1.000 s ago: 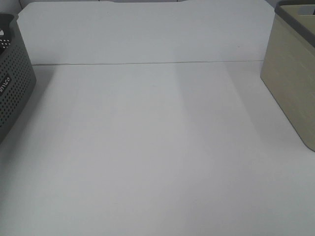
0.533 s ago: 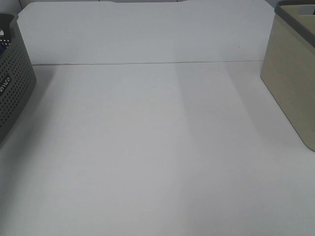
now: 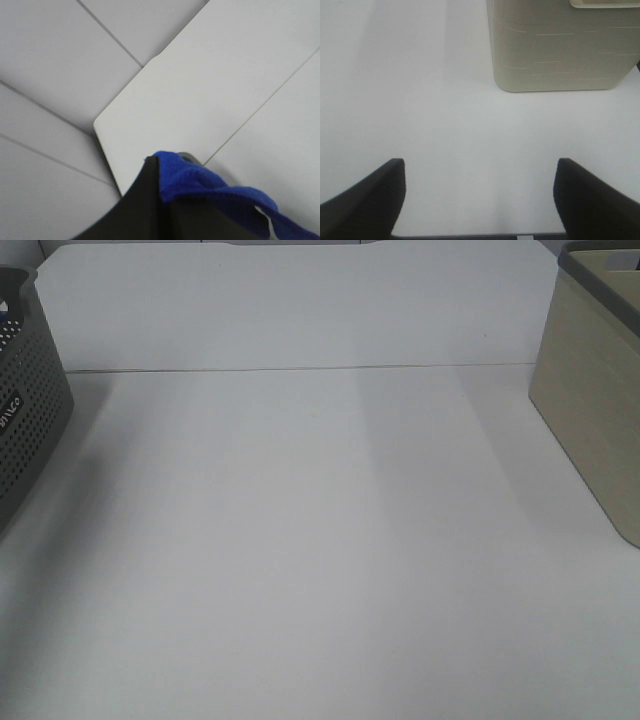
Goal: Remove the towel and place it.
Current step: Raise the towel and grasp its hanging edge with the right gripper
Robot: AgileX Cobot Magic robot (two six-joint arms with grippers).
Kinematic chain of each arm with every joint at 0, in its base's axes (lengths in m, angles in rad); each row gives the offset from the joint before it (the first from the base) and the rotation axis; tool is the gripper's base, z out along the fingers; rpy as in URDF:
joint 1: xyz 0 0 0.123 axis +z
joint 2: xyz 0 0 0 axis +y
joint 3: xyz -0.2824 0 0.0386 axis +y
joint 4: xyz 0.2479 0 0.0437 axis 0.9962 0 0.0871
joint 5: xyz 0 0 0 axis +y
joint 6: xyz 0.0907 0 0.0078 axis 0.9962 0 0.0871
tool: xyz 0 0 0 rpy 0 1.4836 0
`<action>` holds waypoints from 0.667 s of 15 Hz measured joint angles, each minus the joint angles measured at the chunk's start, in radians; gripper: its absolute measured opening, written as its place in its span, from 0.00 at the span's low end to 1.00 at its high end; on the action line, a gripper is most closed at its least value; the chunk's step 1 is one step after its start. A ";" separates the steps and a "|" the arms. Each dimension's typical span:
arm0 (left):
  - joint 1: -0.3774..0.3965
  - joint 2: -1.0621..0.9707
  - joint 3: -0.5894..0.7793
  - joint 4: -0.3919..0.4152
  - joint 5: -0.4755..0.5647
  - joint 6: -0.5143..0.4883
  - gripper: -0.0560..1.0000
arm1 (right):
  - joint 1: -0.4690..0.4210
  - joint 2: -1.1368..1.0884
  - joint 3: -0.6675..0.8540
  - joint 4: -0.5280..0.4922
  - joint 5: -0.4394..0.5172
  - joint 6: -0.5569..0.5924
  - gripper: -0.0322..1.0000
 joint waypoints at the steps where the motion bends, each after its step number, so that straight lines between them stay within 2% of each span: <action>1: 0.000 -0.008 0.000 -0.076 0.059 0.070 0.05 | 0.000 0.000 0.000 0.001 0.000 0.000 0.80; 2: 0.000 -0.011 0.000 -0.141 0.116 0.131 0.05 | 0.000 0.000 0.000 0.012 0.000 -0.009 0.80; 4: 0.000 -0.016 0.000 -0.222 0.190 0.204 0.05 | 0.000 0.012 0.000 0.053 -0.003 -0.056 0.80; 6: 0.000 -0.019 0.000 -0.292 0.241 0.238 0.05 | 0.000 0.083 -0.019 0.169 -0.052 -0.178 0.80; 7: 0.000 -0.020 0.000 -0.317 0.248 0.240 0.05 | 0.000 0.134 -0.023 0.265 -0.120 -0.256 0.80; 8: -0.012 -0.020 0.000 -0.340 0.252 0.243 0.05 | 0.000 0.210 -0.023 0.432 -0.223 -0.346 0.80; 10: -0.069 -0.020 0.000 -0.343 0.250 0.247 0.05 | 0.000 0.308 -0.023 0.635 -0.344 -0.479 0.80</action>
